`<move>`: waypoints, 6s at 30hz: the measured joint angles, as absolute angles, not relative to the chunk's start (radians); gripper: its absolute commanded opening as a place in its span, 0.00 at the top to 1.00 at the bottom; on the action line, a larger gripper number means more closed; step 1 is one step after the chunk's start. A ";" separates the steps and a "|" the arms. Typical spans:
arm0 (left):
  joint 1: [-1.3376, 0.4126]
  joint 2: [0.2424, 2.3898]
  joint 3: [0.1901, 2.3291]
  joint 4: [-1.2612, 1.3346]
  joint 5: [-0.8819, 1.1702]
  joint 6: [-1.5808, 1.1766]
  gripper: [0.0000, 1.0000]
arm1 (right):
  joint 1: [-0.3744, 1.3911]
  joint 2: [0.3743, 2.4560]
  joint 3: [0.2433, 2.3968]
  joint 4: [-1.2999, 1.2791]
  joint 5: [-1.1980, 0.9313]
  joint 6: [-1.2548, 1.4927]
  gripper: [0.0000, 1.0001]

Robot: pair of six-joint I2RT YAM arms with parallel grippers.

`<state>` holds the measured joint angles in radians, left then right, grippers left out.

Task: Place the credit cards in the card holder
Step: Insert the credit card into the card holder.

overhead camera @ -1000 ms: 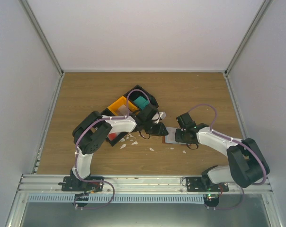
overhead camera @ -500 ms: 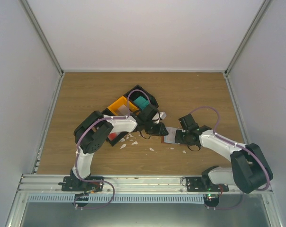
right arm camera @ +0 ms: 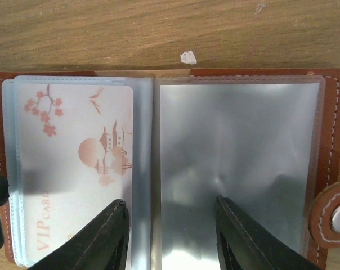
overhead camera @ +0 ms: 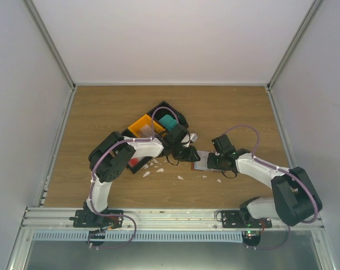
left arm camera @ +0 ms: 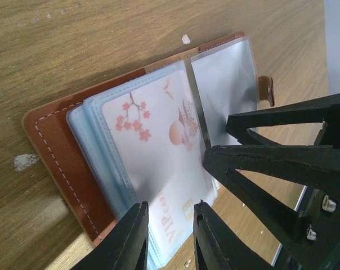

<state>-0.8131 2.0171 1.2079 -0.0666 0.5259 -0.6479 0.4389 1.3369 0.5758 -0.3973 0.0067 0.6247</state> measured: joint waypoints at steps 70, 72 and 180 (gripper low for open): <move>-0.825 2.027 1.295 -0.251 0.403 -0.733 0.58 | 0.451 1.411 0.580 -0.266 0.052 0.613 0.75; -0.825 2.028 1.298 -0.255 0.403 -0.734 0.60 | 0.453 1.410 0.582 -0.268 0.052 0.612 0.74; -0.858 2.095 1.404 -0.168 0.655 -0.583 0.59 | 0.490 1.095 0.583 -0.569 0.243 0.782 0.53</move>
<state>-0.8577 2.0949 1.4036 -0.1684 0.6548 -0.5835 0.4896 1.0946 0.5835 -0.5686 0.2428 0.7822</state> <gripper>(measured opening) 0.361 0.439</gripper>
